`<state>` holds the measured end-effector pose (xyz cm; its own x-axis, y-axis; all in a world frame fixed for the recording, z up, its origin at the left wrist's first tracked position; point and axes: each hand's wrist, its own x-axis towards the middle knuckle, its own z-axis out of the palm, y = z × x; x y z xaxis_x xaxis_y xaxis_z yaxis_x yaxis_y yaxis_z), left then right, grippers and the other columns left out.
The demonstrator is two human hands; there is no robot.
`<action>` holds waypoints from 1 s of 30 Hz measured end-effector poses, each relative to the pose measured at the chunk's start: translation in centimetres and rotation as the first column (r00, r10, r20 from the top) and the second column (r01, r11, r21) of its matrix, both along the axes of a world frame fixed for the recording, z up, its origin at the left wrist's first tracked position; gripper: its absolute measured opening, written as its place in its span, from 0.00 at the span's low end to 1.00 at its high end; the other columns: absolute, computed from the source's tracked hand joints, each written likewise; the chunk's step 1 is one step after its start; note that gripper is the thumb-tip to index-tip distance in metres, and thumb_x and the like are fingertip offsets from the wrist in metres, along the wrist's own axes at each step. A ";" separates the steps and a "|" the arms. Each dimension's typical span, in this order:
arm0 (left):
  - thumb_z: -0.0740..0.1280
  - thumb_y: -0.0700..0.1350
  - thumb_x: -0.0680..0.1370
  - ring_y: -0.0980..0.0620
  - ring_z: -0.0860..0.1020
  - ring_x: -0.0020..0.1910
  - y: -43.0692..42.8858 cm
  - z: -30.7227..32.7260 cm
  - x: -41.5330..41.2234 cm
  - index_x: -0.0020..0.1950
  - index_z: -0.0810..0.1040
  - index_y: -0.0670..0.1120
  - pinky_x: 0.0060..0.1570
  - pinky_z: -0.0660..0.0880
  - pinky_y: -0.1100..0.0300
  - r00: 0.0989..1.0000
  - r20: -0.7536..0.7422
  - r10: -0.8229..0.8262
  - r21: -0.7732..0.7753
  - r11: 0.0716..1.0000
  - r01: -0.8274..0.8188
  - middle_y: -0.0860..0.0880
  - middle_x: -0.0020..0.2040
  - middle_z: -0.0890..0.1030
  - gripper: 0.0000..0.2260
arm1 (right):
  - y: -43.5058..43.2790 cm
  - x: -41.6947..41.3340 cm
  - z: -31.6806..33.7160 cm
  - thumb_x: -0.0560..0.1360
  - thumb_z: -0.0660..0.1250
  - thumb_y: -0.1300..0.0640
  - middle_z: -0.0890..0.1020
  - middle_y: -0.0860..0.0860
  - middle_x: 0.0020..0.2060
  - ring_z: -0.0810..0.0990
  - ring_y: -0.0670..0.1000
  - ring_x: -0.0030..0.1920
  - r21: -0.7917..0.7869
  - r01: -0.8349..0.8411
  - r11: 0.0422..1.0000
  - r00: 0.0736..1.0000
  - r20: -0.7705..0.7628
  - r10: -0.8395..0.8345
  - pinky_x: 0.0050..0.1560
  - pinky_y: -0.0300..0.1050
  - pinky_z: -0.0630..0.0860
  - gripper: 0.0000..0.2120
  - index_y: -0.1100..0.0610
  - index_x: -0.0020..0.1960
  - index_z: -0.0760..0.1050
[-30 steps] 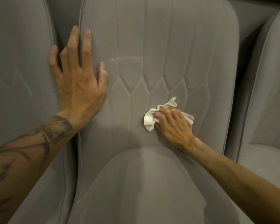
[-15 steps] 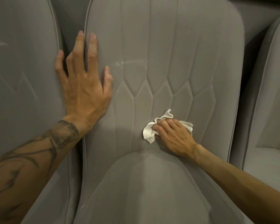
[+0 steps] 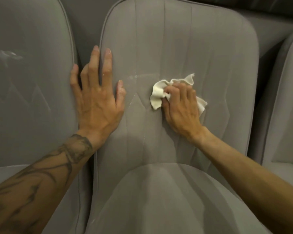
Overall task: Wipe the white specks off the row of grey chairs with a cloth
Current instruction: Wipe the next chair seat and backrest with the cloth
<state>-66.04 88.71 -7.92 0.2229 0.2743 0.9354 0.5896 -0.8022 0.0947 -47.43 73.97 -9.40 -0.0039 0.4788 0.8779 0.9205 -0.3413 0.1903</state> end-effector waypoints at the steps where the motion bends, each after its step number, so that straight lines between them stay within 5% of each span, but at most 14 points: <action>1: 0.58 0.53 0.84 0.42 0.68 0.74 0.0 0.0 0.0 0.84 0.56 0.46 0.79 0.55 0.40 1.000 -0.002 0.001 -0.001 1.000 -0.001 0.42 0.83 0.61 0.30 | 0.3 0.1 1.1 0.83 0.60 0.53 0.77 0.61 0.55 0.75 0.62 0.52 0.010 -0.009 1.000 1.000 0.007 0.009 0.53 0.56 0.69 0.10 0.59 0.58 0.72; 7: 0.60 0.52 0.84 0.42 0.67 0.76 0.0 0.0 0.0 0.84 0.57 0.46 0.79 0.56 0.39 1.000 0.004 -0.003 -0.005 1.000 0.003 0.42 0.83 0.61 0.30 | 4.8 -0.8 7.9 0.82 0.58 0.52 0.76 0.58 0.56 0.73 0.58 0.55 0.334 0.042 0.942 0.993 -0.121 -0.002 0.57 0.53 0.69 0.11 0.60 0.57 0.72; 12: 0.60 0.52 0.84 0.42 0.68 0.76 -0.1 0.1 -0.1 0.84 0.57 0.46 0.79 0.57 0.38 1.000 -0.005 -0.001 -0.012 1.000 0.001 0.41 0.83 0.61 0.30 | 3.7 -2.4 5.6 0.83 0.59 0.53 0.77 0.60 0.56 0.75 0.62 0.55 0.092 -0.032 0.995 0.999 -0.016 0.034 0.55 0.55 0.69 0.13 0.61 0.56 0.76; 18: 0.60 0.52 0.84 0.42 0.68 0.75 0.1 -0.1 0.0 0.84 0.57 0.47 0.78 0.57 0.38 1.000 -0.003 0.001 -0.008 1.000 -0.001 0.42 0.83 0.61 0.30 | 6.9 -2.1 10.6 0.83 0.57 0.52 0.77 0.59 0.53 0.74 0.60 0.52 0.331 0.018 0.943 0.997 -0.077 0.008 0.53 0.55 0.70 0.14 0.60 0.55 0.75; 23: 0.60 0.53 0.84 0.42 0.69 0.75 0.2 0.0 0.0 0.84 0.57 0.47 0.79 0.57 0.39 1.000 -0.002 0.002 -0.010 1.000 -0.002 0.43 0.83 0.61 0.30 | 4.2 -2.6 5.7 0.82 0.59 0.52 0.78 0.60 0.55 0.74 0.61 0.53 0.031 -0.110 0.993 0.994 0.032 0.109 0.52 0.55 0.69 0.13 0.61 0.56 0.76; 28: 0.60 0.53 0.83 0.42 0.70 0.74 0.3 -0.1 0.1 0.84 0.57 0.47 0.78 0.57 0.39 1.000 0.004 0.005 -0.006 1.000 -0.005 0.42 0.83 0.61 0.30 | 7.1 -2.0 10.3 0.83 0.55 0.48 0.76 0.56 0.52 0.71 0.55 0.52 0.273 -0.054 0.960 0.998 -0.012 0.060 0.52 0.50 0.66 0.10 0.54 0.55 0.68; 30: 0.60 0.53 0.84 0.42 0.70 0.74 0.3 -0.1 0.2 0.84 0.57 0.47 0.78 0.57 0.39 1.000 0.003 0.008 0.001 1.000 -0.008 0.42 0.83 0.61 0.30 | 6.9 -2.9 8.0 0.83 0.56 0.49 0.77 0.58 0.54 0.72 0.58 0.54 0.247 -0.080 0.966 0.996 -0.017 0.087 0.53 0.53 0.67 0.12 0.57 0.56 0.71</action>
